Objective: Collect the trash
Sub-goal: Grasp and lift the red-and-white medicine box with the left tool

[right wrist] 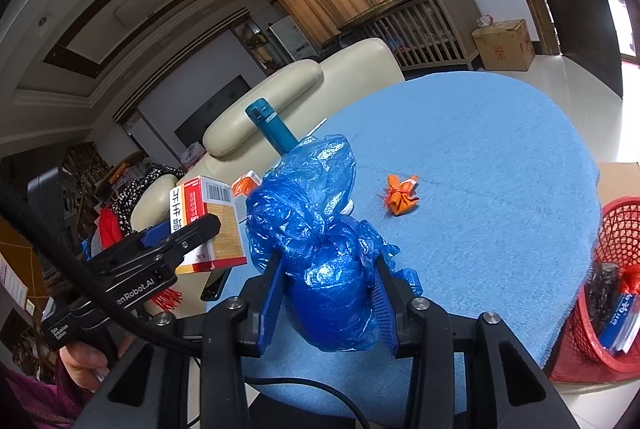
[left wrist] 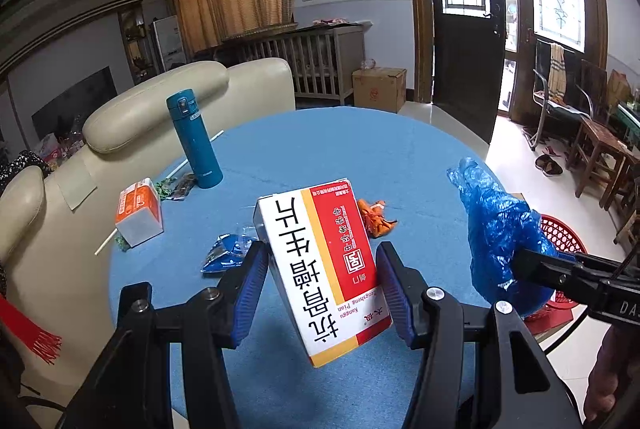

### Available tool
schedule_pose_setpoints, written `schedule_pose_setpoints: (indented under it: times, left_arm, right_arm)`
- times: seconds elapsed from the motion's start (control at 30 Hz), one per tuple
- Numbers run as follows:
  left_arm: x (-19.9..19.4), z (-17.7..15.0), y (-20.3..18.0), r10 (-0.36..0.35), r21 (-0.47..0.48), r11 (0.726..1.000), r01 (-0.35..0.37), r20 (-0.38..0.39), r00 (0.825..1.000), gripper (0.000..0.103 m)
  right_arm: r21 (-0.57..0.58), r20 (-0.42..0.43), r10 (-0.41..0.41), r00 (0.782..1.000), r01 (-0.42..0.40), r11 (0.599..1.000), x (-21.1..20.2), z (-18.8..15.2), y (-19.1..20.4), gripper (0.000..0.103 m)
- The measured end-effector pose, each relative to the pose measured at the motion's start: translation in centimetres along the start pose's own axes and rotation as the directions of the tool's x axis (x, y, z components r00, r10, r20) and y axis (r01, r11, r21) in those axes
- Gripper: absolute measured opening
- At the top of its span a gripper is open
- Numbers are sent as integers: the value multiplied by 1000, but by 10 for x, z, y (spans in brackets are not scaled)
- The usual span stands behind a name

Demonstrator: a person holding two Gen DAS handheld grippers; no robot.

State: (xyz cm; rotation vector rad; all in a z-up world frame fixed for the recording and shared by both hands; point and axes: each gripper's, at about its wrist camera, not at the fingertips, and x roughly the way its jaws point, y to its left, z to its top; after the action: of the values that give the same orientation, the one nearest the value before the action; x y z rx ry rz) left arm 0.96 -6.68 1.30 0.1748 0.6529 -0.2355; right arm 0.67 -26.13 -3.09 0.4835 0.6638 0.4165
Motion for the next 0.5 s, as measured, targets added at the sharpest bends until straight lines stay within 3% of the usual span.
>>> schedule_pose_setpoints:
  times: [0.5]
  left_arm:
    - [-8,-7,-7,8,33,999,-7,-3,1000,58]
  right_arm:
    - [1,40,11,999,-11,1000,-13,-3,1,44]
